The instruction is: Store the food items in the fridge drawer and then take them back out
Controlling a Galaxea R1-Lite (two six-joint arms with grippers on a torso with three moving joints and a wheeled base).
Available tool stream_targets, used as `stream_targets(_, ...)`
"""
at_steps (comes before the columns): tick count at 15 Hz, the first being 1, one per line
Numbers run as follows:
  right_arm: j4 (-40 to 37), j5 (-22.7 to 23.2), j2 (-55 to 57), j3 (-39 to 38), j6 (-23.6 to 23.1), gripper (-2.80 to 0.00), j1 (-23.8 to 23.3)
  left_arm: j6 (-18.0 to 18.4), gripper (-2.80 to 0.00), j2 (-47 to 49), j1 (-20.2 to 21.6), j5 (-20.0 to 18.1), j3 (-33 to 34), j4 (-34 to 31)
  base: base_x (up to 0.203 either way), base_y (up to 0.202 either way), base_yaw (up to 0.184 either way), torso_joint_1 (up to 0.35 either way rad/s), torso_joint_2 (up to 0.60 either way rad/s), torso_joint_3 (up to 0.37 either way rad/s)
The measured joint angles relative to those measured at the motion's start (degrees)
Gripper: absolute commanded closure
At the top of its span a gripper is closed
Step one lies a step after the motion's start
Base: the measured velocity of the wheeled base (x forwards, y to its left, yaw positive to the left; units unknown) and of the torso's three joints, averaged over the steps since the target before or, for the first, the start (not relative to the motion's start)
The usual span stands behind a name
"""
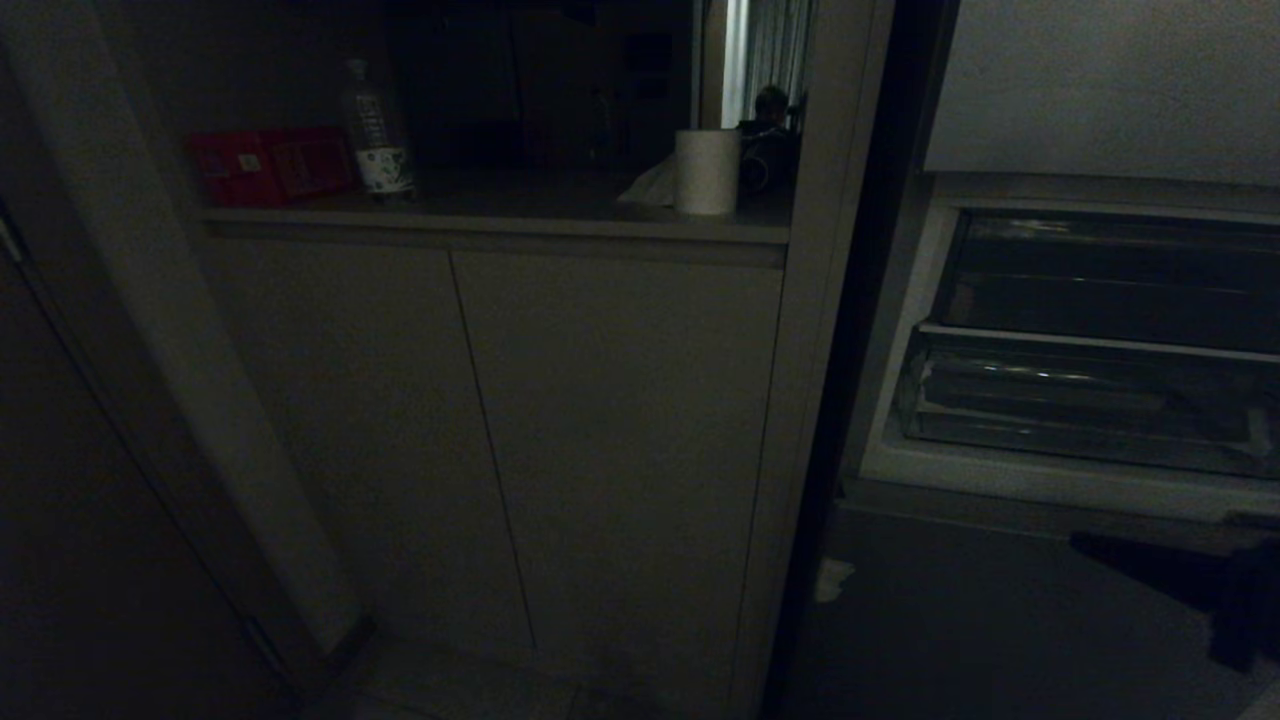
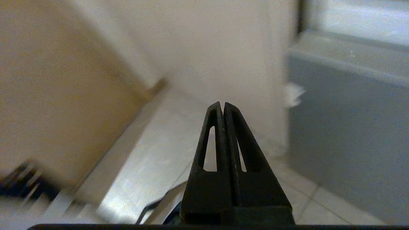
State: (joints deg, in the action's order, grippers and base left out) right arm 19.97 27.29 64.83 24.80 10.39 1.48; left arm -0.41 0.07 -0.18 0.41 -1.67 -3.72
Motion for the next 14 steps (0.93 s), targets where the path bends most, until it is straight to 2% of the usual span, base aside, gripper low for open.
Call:
stream_targets(5, 21.8, -20.1, 23.7, 5.2, 0.3, -2.8, 7.1, 0.0, 0.0, 0.0, 0.0, 0.0, 0.0, 0.0, 0.0, 0.0, 0.0, 0.0, 0.0, 0.0)
stream_targets(7, 31.5, -26.0, 30.9, 6.5, 0.3, -2.8, 8.3, 0.0, 0.0, 0.0, 0.0, 0.0, 0.0, 0.0, 0.0, 0.0, 0.0, 0.0, 0.0, 0.0)
stream_targets(9, 40.6, -29.7, 36.3, 7.5, 0.1, -2.8, 8.6, 0.0, 0.0, 0.0, 0.0, 0.0, 0.0, 0.0, 0.0, 0.0, 0.0, 0.0, 0.0, 0.0)
stream_targets(11, 42.8, -30.6, 39.3, 8.3, 0.1, -2.8, 8.7, 0.0, 0.0, 0.0, 0.0, 0.0, 0.0, 0.0, 0.0, 0.0, 0.0, 0.0, 0.0, 0.0)
stream_targets(14, 44.6, -34.3, 41.8, 10.9, -1.2, -2.8, 7.1, 0.0, 0.0, 0.0, 0.0, 0.0, 0.0, 0.0, 0.0, 0.0, 0.0, 0.0, 0.0, 0.0)
